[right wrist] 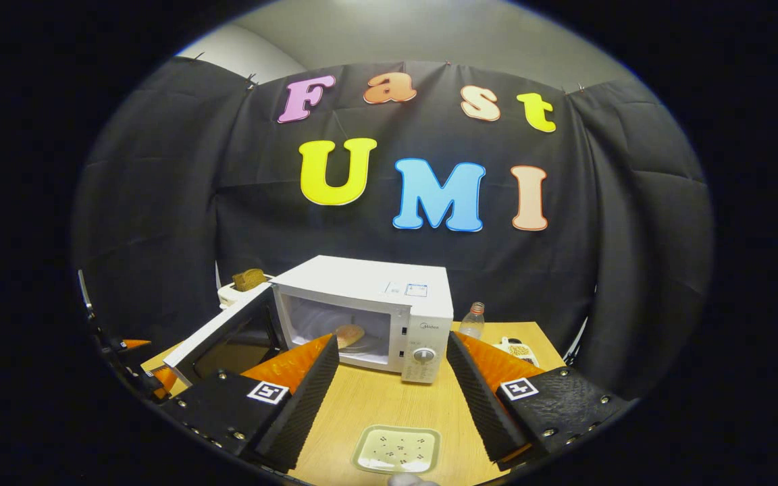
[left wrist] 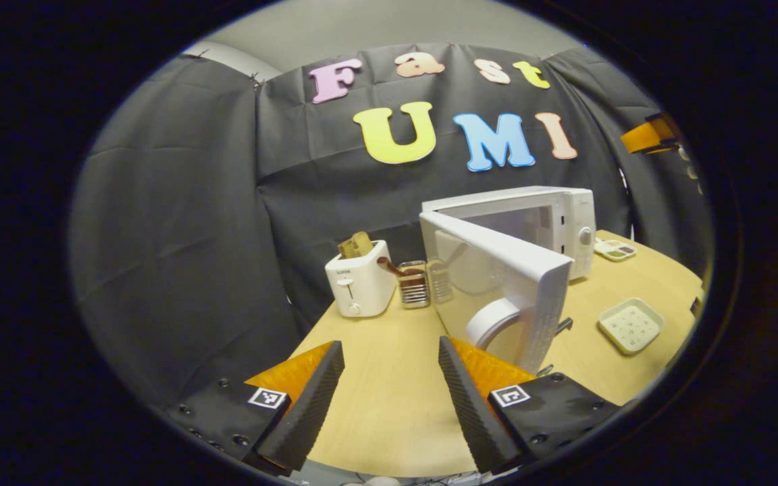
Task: Open the microwave oven with the left hand, put the food in, and close the microwave oven.
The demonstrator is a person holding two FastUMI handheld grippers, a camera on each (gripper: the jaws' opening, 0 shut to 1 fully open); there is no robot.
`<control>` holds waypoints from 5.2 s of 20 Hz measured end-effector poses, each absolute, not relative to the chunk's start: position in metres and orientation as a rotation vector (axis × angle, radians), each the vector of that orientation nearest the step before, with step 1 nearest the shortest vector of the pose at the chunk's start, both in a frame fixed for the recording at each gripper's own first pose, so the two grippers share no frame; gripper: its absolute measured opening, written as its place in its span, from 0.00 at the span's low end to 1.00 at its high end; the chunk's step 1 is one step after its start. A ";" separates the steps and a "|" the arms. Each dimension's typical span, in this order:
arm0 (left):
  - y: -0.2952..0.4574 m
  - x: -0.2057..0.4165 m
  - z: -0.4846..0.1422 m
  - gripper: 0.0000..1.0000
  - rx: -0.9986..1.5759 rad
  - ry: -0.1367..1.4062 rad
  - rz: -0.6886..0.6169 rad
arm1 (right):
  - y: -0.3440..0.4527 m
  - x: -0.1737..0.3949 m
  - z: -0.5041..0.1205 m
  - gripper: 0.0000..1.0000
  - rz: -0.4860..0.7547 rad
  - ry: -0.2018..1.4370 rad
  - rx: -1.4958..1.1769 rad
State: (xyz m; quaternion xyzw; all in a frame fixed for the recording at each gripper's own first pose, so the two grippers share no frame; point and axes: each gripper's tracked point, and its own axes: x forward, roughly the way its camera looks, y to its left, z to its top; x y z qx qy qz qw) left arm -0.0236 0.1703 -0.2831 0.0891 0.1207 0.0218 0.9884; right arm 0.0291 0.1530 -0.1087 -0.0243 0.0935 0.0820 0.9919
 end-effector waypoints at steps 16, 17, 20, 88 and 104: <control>-0.047 0.047 -0.298 0.95 0.184 0.206 -0.336 | 0.058 0.009 -0.106 0.98 -0.010 0.238 -0.041; -0.057 0.056 -0.300 0.95 0.189 0.206 -0.353 | 0.049 0.007 -0.106 0.98 -0.028 0.242 -0.042; -0.081 0.082 -0.302 0.95 0.170 0.209 -0.380 | 0.025 0.003 -0.108 0.98 -0.080 0.262 -0.009; -0.020 -0.077 0.039 0.95 0.015 0.001 0.024 | -0.019 -0.043 -0.022 0.98 0.031 0.086 0.086; -0.030 -0.066 0.038 0.96 -0.029 0.007 -0.005 | -0.025 -0.048 -0.014 0.98 0.020 0.078 0.079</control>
